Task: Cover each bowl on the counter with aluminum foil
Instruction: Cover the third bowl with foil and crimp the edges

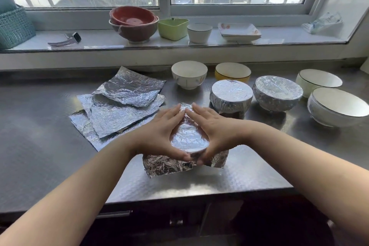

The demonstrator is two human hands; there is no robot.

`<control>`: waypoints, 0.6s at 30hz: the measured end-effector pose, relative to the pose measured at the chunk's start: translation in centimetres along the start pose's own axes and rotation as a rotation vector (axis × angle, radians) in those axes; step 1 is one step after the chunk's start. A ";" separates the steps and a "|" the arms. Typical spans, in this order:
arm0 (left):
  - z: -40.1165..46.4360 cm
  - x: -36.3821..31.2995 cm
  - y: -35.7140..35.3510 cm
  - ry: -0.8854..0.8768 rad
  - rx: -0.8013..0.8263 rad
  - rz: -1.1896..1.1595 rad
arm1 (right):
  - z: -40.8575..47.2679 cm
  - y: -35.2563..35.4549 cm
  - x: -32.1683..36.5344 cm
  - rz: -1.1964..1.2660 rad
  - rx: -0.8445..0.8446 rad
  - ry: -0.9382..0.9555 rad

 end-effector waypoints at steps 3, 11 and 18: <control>0.0 -0.1 0.0 -0.004 -0.012 -0.002 | 0.0 0.0 0.0 0.005 -0.033 0.013; -0.2 0.1 0.0 -0.018 -0.101 -0.067 | -0.4 0.2 0.0 0.117 -0.140 0.024; -1.3 0.5 -0.2 -0.054 -0.391 -0.482 | -1.4 0.0 -0.3 0.349 -0.371 0.050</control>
Point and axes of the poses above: each hand's wrist, its own z-axis towards the middle knuckle, its own y-axis out of the back of the hand, x = y × z, the point moved 8 cm from there along z, towards the middle knuckle, and after that the axes turned 12 degrees about -x, right-handed, at the moved point
